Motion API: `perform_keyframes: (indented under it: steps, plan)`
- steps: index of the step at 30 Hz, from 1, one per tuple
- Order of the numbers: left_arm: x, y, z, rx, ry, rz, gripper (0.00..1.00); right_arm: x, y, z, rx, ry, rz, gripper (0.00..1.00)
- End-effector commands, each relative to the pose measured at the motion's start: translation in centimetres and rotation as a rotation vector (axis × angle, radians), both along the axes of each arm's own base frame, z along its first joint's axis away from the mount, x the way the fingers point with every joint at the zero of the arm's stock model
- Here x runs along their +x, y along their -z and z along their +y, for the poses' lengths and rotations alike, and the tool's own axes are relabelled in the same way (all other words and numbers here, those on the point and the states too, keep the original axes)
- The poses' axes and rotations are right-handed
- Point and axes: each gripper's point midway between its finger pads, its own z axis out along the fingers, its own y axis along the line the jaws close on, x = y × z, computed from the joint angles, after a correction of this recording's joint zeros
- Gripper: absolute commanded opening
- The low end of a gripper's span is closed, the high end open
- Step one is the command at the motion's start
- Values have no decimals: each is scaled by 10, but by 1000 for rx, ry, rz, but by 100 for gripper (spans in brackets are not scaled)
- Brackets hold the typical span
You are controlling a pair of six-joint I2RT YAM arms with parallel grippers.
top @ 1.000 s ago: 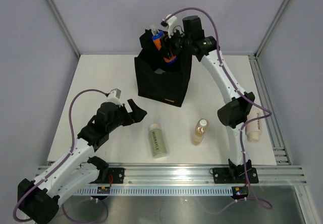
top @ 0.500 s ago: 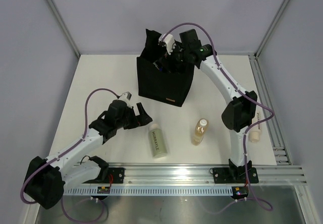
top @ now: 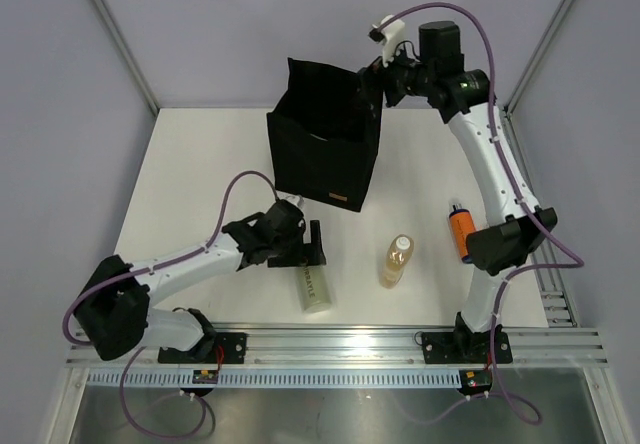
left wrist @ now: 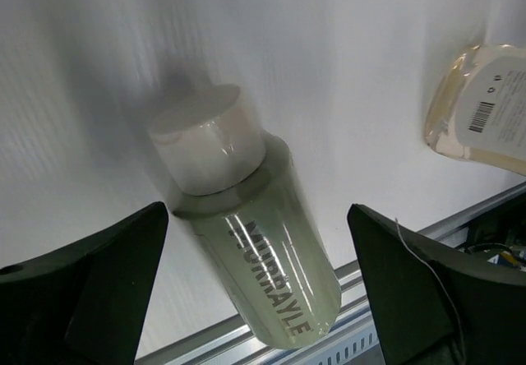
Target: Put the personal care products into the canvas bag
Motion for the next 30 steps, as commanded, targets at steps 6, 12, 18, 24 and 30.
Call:
perform_keyframes:
  steps: [6, 12, 18, 24, 30]
  plan:
    - [-20, 38, -5, 247, -110, 177, 91, -43, -9, -56, 165, 30, 91, 99]
    - [-11, 64, -18, 348, -107, 200, 81, -72, 22, -76, 184, 61, 160, 100]
    - [-13, 64, -1, 393, -115, 157, 32, -93, 34, -92, 197, 101, 186, 100]
    - [-13, 17, -9, 153, -51, 19, 0, -105, 47, -109, 245, 140, 242, 99]
    - [-8, -2, -8, 11, -37, -32, 26, -111, 55, -118, 269, 164, 264, 100]
